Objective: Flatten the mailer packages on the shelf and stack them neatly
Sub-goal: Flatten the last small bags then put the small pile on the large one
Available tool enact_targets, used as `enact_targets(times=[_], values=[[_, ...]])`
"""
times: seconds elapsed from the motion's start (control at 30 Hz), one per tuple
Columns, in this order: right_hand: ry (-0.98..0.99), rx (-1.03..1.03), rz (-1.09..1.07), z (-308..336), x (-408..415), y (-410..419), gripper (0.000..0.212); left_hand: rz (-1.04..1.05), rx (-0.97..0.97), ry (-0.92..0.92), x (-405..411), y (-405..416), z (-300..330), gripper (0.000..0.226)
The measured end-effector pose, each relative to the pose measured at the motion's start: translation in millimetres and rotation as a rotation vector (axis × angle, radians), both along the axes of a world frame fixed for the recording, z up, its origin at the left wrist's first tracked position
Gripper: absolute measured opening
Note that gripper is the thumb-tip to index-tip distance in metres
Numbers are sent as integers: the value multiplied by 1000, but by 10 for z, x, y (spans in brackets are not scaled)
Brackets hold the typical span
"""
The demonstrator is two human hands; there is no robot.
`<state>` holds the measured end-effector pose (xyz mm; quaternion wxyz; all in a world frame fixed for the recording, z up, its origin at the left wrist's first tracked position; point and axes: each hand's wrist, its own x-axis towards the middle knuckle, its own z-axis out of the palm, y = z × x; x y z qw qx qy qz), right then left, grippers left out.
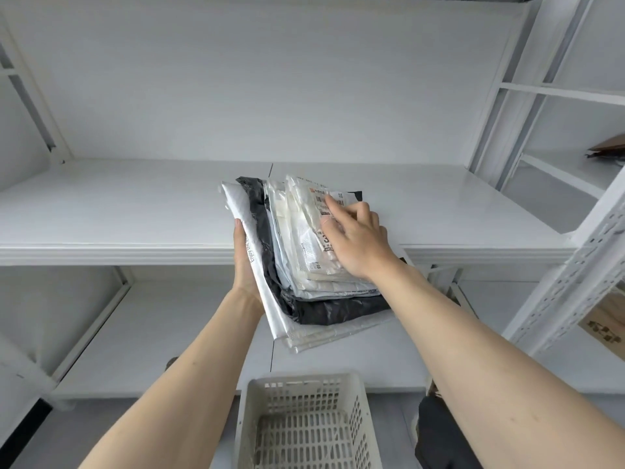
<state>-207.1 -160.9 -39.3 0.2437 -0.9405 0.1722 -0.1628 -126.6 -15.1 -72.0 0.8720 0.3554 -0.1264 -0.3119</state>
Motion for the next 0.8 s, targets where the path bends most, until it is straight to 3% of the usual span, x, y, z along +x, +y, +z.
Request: enact_targets(times=[0.37,0.8], values=[[8,-36,35,-381,-710,781,54,-41,-74,-9,-715,812,-348,69],[117,36,21,-1049,-1235,1342,54,-55,91,58,-1133,1332,-943,63]])
